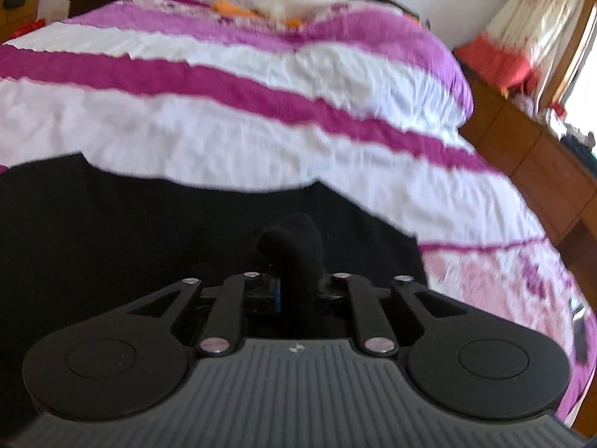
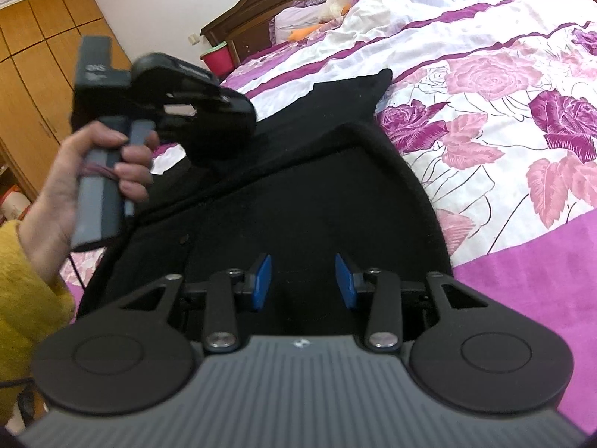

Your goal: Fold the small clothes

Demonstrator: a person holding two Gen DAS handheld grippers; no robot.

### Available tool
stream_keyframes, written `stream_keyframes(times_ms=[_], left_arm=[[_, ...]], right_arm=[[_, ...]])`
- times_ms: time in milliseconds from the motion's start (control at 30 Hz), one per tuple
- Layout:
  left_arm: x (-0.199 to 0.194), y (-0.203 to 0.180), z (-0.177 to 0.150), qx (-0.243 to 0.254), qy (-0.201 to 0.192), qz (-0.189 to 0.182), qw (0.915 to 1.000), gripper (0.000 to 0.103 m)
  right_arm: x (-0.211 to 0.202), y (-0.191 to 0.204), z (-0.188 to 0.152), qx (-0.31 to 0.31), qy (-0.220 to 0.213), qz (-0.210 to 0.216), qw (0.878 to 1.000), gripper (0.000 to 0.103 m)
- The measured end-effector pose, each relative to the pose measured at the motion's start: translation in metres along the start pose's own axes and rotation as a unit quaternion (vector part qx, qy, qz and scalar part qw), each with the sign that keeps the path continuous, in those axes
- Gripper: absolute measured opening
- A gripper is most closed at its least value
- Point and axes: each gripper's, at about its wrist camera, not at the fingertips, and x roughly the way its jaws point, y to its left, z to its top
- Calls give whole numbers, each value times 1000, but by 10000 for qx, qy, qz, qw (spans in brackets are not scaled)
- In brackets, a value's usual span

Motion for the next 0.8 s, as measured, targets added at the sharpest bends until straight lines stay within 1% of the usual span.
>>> stream_keyframes(times_ms=[33,67,100,133,233,300,367,467,667,733,800], left_arm=[[1,-1,-2,70,85,33,9999,39],[0,0,-4,133,123,65,9998,44],[-4,0,-4,177,109,86,9997,54],[-9,0,-7,236,50,95,9997,60],[-28,4,-12,412,-112,62,9991,67],[-43,7,-12,442,-174,89,9988,68],[-54,16,-13,446,-207,202,9986,69],[-72,38,-19,430,-307,522,9972,69],[-108,87,-33,437,-625,1076,9913,69],[-115,103,-38,378,-692,1215,9895,71],[-117,116,-40,264,-675,1265,9893,72]], right_arm=[[0,-1,0,8,-6,8,10000,40],[0,-1,0,12,-10,13,10000,40],[1,-1,-1,15,-13,15,10000,40],[1,-1,-1,18,-15,13,10000,40],[0,-1,-1,24,-19,-10,10000,40],[0,1,-1,18,-15,-35,10000,40],[-1,3,0,5,-4,-67,10000,40],[0,8,6,-67,18,-110,9999,42],[13,21,34,-137,-41,-27,9999,43],[22,25,44,-78,-73,13,9999,43],[35,26,54,73,-70,116,9999,43]])
